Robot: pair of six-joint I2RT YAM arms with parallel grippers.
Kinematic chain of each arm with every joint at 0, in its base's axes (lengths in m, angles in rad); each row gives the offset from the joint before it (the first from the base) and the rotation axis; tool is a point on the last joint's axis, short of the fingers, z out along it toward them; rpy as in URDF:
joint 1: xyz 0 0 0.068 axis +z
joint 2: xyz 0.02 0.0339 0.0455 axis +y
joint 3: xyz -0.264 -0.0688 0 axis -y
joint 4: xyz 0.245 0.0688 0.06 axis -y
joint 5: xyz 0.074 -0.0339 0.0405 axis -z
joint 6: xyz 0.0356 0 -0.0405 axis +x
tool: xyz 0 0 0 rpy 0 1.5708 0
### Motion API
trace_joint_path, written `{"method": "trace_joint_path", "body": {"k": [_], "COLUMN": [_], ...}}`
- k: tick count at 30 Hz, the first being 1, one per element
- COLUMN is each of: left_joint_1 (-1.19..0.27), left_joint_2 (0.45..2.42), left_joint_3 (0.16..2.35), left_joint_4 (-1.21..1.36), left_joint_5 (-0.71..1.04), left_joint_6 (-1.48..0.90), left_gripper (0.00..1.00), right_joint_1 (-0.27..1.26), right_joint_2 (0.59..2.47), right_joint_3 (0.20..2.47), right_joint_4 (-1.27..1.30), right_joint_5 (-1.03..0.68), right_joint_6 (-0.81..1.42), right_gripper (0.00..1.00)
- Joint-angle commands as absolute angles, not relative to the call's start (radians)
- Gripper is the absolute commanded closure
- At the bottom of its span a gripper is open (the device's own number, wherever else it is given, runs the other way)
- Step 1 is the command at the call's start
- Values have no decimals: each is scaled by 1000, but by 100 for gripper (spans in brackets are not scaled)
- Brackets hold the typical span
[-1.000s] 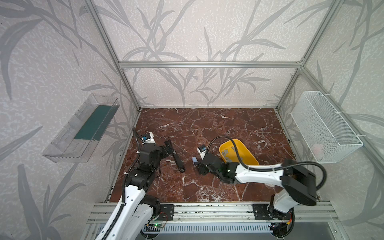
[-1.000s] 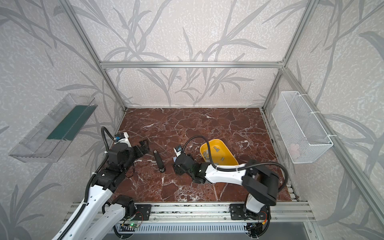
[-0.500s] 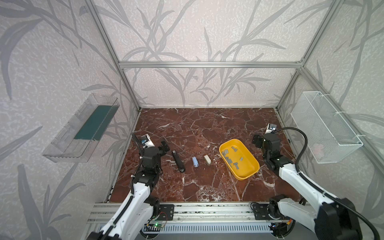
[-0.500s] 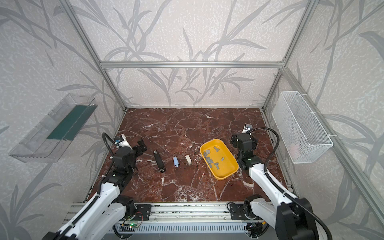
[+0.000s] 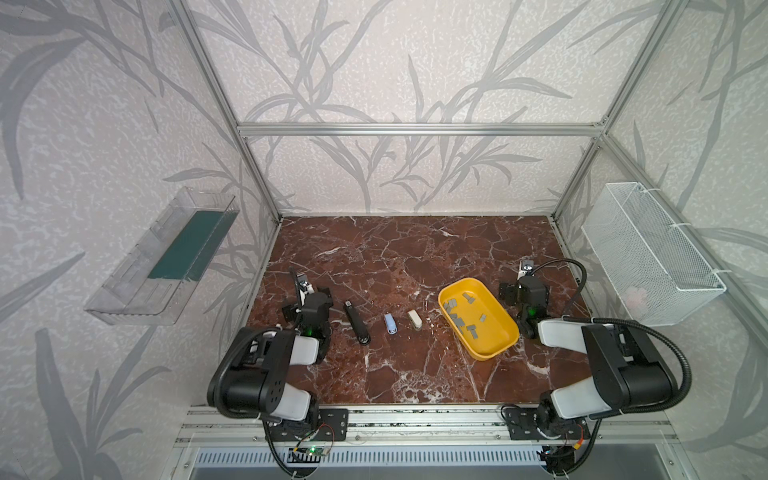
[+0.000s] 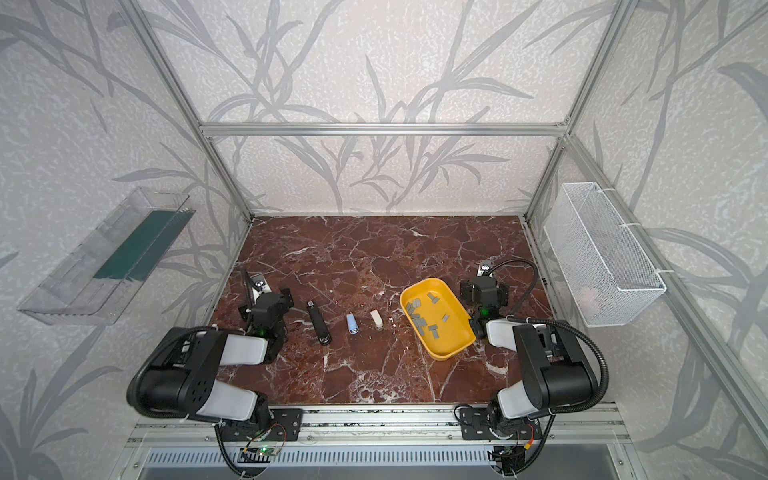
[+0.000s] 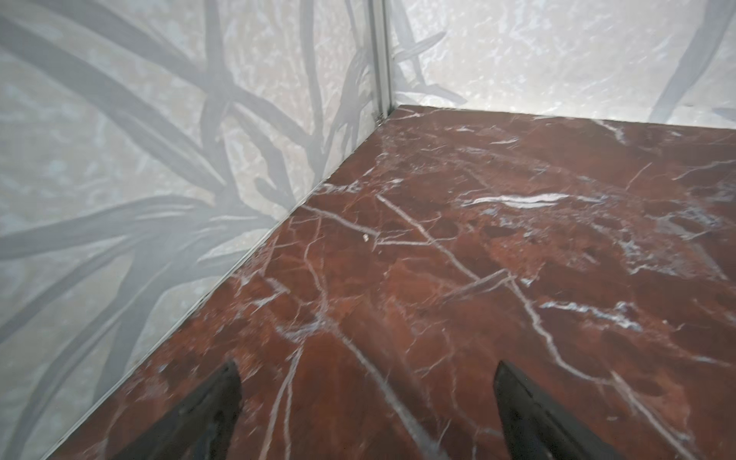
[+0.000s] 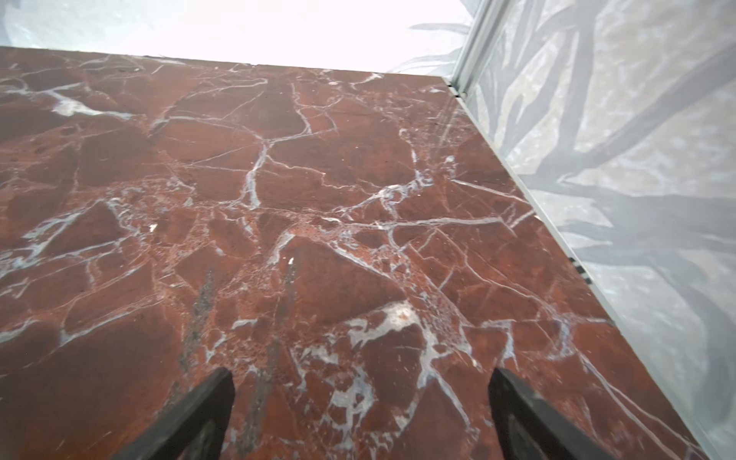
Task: Load the staples into the stapler
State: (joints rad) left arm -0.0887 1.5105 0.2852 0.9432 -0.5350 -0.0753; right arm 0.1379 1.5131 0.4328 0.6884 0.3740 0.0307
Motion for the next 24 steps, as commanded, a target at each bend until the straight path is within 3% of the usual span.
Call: {"method": "trace_joint_path", "body": {"k": [1, 3, 6, 9, 12, 24], "left_joint_1": [-58, -40, -36, -36, -35, -35], "left_joint_2": [1534, 1590, 1560, 1587, 1578, 1582], "left_joint_3": [372, 349, 369, 361, 363, 362], "left_joint_4": [909, 1048, 950, 1013, 997, 1000], "left_joint_5": [-408, -401, -393, -391, -388, -387], "left_joint_6": [-46, -48, -68, -50, -55, -55], "left_gripper": [1, 1, 1, 1, 1, 1], "right_joint_1": [137, 136, 130, 121, 121, 129], "right_joint_2": [1525, 1526, 1603, 1557, 1602, 1592], "right_joint_3": [452, 444, 353, 359, 334, 356], "right_joint_4": [781, 795, 1058, 955, 1082, 1027], "right_joint_5": [328, 298, 203, 225, 220, 202], "right_joint_6": [-4, -11, -54, -18, -40, -53], "right_gripper": [0, 0, 0, 1, 1, 1]}}
